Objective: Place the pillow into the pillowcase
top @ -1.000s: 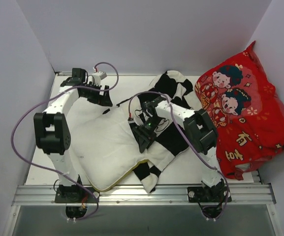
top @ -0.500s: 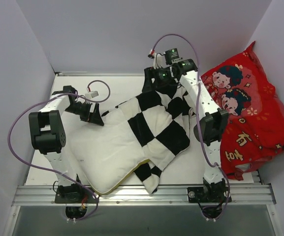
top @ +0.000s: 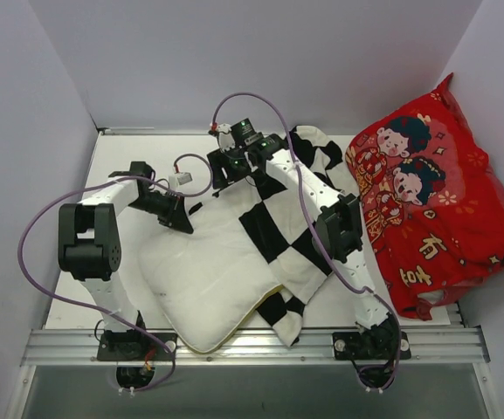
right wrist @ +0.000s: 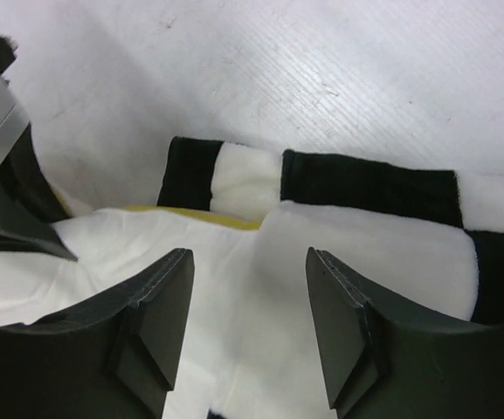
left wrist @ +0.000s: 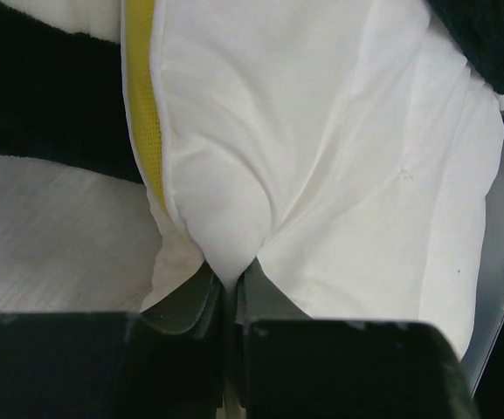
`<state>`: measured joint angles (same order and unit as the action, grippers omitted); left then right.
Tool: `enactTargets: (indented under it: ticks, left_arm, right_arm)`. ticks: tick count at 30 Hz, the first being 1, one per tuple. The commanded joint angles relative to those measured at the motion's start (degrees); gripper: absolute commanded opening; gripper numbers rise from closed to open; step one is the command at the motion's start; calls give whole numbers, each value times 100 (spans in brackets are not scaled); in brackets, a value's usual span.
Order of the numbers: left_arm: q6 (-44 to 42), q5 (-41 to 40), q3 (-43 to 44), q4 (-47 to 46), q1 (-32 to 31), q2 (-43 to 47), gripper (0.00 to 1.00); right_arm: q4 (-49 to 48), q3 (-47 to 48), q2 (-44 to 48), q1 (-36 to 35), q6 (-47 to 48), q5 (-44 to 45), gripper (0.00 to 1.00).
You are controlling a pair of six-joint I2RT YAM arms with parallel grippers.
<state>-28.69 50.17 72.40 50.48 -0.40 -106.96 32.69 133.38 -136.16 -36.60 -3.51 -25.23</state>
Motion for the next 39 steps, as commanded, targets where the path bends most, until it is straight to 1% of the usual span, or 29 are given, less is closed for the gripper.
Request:
enactTargets:
  ticks: [1, 2, 3, 6, 9, 11, 12, 15, 16, 17, 18, 19, 20, 21, 22, 23, 24, 25, 26, 27, 28, 29, 30, 31, 32, 33, 35, 37, 39]
  left_arm:
    - [109, 344, -59, -337, -153, 386, 6]
    - [109, 327, -68, -354, -153, 404, 7]
    - [100, 344, -77, -363, -153, 430, 7]
    - [153, 379, -95, -416, -153, 526, 6]
    - [214, 397, -77, -460, -153, 527, 6]
    - [241, 388, -51, -486, -144, 518, 6]
    - [249, 379, -42, -512, -153, 492, 6]
    - [355, 248, -7, -652, -162, 431, 4]
    - [390, 221, 11, -714, -170, 413, 4]
    - [512, 186, 20, -784, -197, 404, 2]
    - [609, 186, 89, -985, -214, 343, 1]
    - [714, 221, 133, -1092, -232, 307, 0]
    - [985, 256, 186, -1223, -258, 272, 0]
    - [1171, 369, 291, -1581, -284, 220, 0]
    - [1381, 466, 327, -1811, -285, 202, 0]
    - [1888, 563, 362, -2083, -293, 184, 0]
    - [2198, 755, 380, -2765, -294, 210, 0]
    - [2531, 835, 354, -3163, -294, 236, 0]
    - [3257, 897, 328, -3532, -294, 254, 0]
    - [3630, 976, 301, -4380, -294, 306, 0]
    - [4051, 1020, 179, -4893, -294, 316, 0]
    - [4847, 1064, 134, -5420, -294, 333, 0]
    - [5238, 1082, 90, -6235, -302, 316, 0]
    - [5572, 1117, 64, -6487, -311, 316, 0]
    - [5906, 1118, 125, -6550, -329, 290, 0]
    - [6049, 1126, 143, -6812, -372, 289, 0]
    - [6312, 1013, 73, -7016, -416, 342, 0]
    - [6541, 925, 2, -7288, -390, 439, 0]
    - [6849, 810, -164, -7411, -268, 509, 0]
  right_arm:
    - [-272, -119, 98, -84, 280, 694, 54]
    - [-254, -189, 98, -145, 524, 826, 54]
    - [-245, -346, 116, -154, 605, 1123, 55]
    - [-166, -541, 98, -163, 842, 1572, 54]
    - [79, -541, 54, -172, 1001, 1644, 53]
    - [281, -541, 19, -172, 1036, 1627, 50]
    - [326, -594, 19, -172, 1028, 1566, 39]
    - [387, -594, 54, -155, 783, 1382, 15]
    - [396, -533, 89, -146, 686, 937, 11]
    - [396, -472, 168, -137, 580, 680, 3]
    - [388, -401, 203, -128, 353, 251, 0]
    - [344, -253, 238, -119, 38, -545, 0]
    - [265, -225, 308, -111, -322, -1066, 0]
    - [117, -242, 353, -93, -700, -1550, 0]
    - [-433, -486, 414, -76, -1687, -2407, 0]
    - [-839, -697, 615, -84, -2184, -2703, 0]
    - [-1800, -995, 730, -110, -2624, -2941, 0]
    - [-2010, -1181, 940, -128, -2794, -3109, 0]
    - [-2055, -1340, 1020, -128, -2770, -3076, 0]
    - [-2421, -1419, 1047, -119, -2900, -3171, 0]
    - [-2642, -1472, 1056, -41, -3084, -3294, 0]
    - [-2793, -1482, 987, 3, -3495, -3373, 0]
    - [-3177, -1473, 951, 56, -3716, -3548, 0]
    - [-3477, -1473, 907, 91, -3936, -3619, 0]
    - [-3732, -1456, 846, 152, -4504, -3690, 0]
    - [-4326, -1412, 819, 197, -4875, -3647, 0]
    - [-4305, -1070, 740, 110, -4932, -3567, 0]
    - [-4655, -824, 714, 22, -5089, -3655, 0]
    - [-4989, -884, 722, -31, -5142, -3673, 0]
